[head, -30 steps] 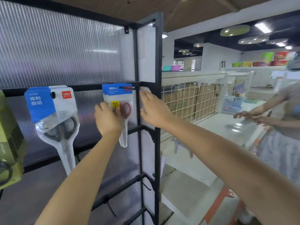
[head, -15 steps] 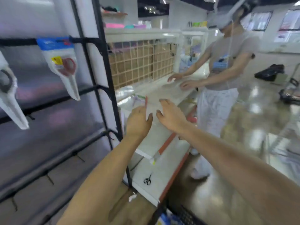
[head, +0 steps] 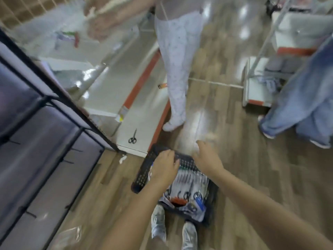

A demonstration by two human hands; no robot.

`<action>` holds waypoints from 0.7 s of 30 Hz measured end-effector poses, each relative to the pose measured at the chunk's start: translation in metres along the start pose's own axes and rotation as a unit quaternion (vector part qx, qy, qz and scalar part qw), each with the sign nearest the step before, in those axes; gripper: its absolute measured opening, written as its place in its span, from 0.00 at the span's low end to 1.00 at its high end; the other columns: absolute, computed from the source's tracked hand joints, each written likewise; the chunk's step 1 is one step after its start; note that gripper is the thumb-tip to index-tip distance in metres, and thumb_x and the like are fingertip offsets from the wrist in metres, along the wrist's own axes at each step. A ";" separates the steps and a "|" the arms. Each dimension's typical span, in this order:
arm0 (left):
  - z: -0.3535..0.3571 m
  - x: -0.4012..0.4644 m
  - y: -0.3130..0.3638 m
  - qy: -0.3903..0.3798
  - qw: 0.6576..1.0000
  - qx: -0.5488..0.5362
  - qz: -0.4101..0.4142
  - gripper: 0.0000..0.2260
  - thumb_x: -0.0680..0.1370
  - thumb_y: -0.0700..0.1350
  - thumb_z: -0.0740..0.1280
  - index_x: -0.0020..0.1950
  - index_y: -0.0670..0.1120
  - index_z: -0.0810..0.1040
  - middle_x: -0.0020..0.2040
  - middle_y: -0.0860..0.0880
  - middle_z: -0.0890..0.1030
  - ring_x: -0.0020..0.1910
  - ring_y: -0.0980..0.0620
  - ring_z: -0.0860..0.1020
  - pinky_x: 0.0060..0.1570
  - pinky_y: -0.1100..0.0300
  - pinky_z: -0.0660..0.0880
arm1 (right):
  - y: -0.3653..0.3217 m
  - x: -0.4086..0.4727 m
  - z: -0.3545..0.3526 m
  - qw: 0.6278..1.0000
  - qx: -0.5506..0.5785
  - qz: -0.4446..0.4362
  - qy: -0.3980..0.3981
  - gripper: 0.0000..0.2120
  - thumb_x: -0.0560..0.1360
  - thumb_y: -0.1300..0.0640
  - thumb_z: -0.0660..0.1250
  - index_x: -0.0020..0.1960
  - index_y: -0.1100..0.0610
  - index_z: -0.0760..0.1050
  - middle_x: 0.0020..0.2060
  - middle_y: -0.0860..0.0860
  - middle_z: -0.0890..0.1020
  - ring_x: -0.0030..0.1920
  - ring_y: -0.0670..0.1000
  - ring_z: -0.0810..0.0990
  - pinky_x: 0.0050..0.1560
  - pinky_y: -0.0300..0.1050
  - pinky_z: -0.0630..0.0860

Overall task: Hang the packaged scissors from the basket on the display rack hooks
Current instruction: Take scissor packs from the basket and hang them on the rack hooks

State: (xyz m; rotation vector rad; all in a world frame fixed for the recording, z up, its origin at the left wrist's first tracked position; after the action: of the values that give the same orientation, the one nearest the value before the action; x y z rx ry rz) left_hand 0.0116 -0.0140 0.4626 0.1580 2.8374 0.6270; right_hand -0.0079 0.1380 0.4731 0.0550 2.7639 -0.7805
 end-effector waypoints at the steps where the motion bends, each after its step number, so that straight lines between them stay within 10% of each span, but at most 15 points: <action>1: 0.018 -0.003 -0.003 -0.015 1.000 -0.002 -0.001 0.16 0.81 0.48 0.57 0.65 0.41 0.70 0.63 0.44 0.73 0.65 0.46 0.69 0.61 0.56 0.65 | 0.018 -0.005 0.010 1.000 0.007 0.023 -0.009 0.14 0.80 0.57 0.56 0.62 0.62 0.67 0.60 0.59 0.73 0.57 0.58 0.73 0.54 0.50 0.71; 10: 0.151 -0.018 -0.067 -0.134 0.988 0.002 -0.082 0.07 0.80 0.48 0.59 0.43 0.47 0.66 0.44 0.50 0.72 0.49 0.50 0.74 0.40 0.60 0.65 | 0.130 -0.036 0.142 0.976 0.070 0.179 -0.106 0.12 0.81 0.56 0.56 0.64 0.56 0.68 0.59 0.50 0.74 0.54 0.50 0.75 0.50 0.41 0.74; 16: 0.219 -0.014 -0.148 -0.167 0.977 -0.021 -0.128 0.16 0.79 0.46 0.61 0.66 0.44 0.71 0.62 0.48 0.74 0.60 0.50 0.73 0.56 0.57 0.71 | 0.153 -0.017 0.237 0.964 0.110 0.195 -0.141 0.15 0.80 0.58 0.55 0.66 0.53 0.67 0.58 0.50 0.74 0.52 0.48 0.75 0.46 0.40 0.71; 21: 0.275 0.025 -0.211 -0.176 0.971 -0.012 -0.159 0.09 0.79 0.48 0.61 0.56 0.44 0.73 0.53 0.49 0.76 0.52 0.51 0.74 0.48 0.56 0.73 | 0.167 0.018 0.332 0.941 0.182 0.238 -0.159 0.13 0.78 0.58 0.59 0.62 0.57 0.71 0.56 0.50 0.76 0.56 0.49 0.76 0.55 0.45 0.75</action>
State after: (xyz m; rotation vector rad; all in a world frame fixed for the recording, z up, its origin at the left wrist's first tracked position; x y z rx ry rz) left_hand 0.0440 -0.0902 0.1252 -0.1709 2.4389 0.5045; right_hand 0.0744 0.1075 0.1116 0.5904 2.1413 -1.0375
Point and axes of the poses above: each hand's wrist, its own x-axis towards the middle knuckle, its own z-axis out of the palm, y = z × x, the point moved 1 cm from there along x, towards the middle knuckle
